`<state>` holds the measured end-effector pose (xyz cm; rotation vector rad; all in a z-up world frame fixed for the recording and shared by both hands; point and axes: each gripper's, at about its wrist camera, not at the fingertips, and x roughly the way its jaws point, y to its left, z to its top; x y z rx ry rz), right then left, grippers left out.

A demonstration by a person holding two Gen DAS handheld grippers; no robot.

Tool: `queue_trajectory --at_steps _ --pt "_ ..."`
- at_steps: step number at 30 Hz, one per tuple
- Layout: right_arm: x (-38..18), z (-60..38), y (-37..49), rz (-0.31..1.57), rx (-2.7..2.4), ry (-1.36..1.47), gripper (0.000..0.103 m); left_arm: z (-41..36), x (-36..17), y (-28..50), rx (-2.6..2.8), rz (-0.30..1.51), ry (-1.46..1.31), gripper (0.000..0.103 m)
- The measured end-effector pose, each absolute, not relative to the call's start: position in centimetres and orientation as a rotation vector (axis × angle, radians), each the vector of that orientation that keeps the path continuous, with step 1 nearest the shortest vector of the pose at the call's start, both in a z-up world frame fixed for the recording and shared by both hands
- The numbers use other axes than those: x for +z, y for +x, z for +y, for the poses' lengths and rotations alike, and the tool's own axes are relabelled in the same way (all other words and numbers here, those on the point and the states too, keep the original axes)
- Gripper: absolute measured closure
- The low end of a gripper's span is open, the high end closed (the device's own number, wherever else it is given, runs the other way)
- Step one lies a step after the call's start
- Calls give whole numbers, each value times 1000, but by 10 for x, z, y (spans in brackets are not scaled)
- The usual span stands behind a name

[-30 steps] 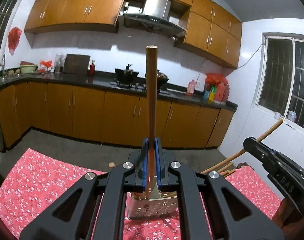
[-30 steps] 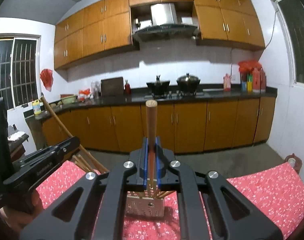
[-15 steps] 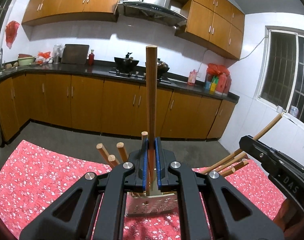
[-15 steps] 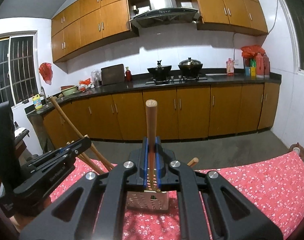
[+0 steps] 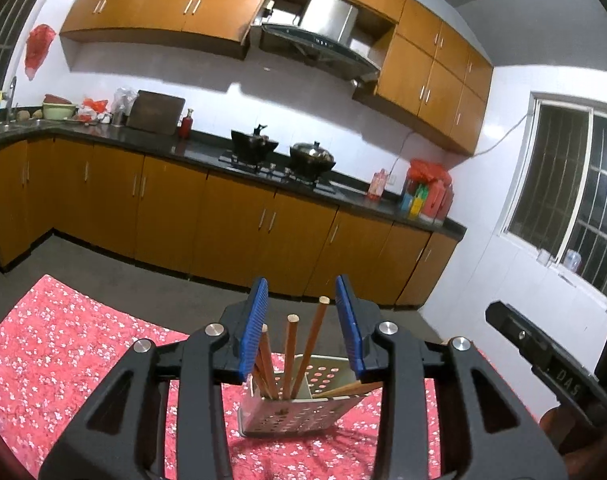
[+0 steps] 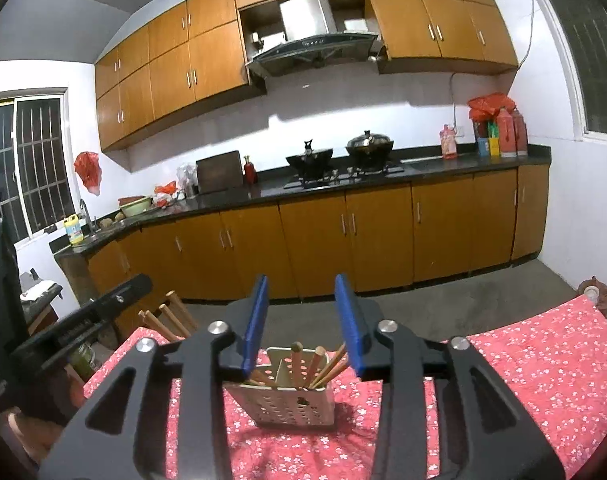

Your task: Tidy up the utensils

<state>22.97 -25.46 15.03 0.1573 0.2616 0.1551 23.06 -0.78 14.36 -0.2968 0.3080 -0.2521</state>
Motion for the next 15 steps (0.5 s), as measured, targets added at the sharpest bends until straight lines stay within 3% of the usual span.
queue_trajectory --at_steps 4,6,8,9,11,15 --pt "148 -255 205 227 129 128 48 4 149 208 -248 277 -294 57" --pt "144 -255 189 202 109 108 32 11 148 193 -228 257 -272 44" --pt "138 -255 174 182 95 98 18 18 143 172 -185 226 -233 22" --pt "133 -254 165 173 87 95 10 22 140 161 -160 212 -214 16" --pt "124 -252 152 166 79 87 4 27 132 141 -127 190 -188 6" --pt "102 -235 129 191 46 21 4 30 113 110 -77 192 -114 2"
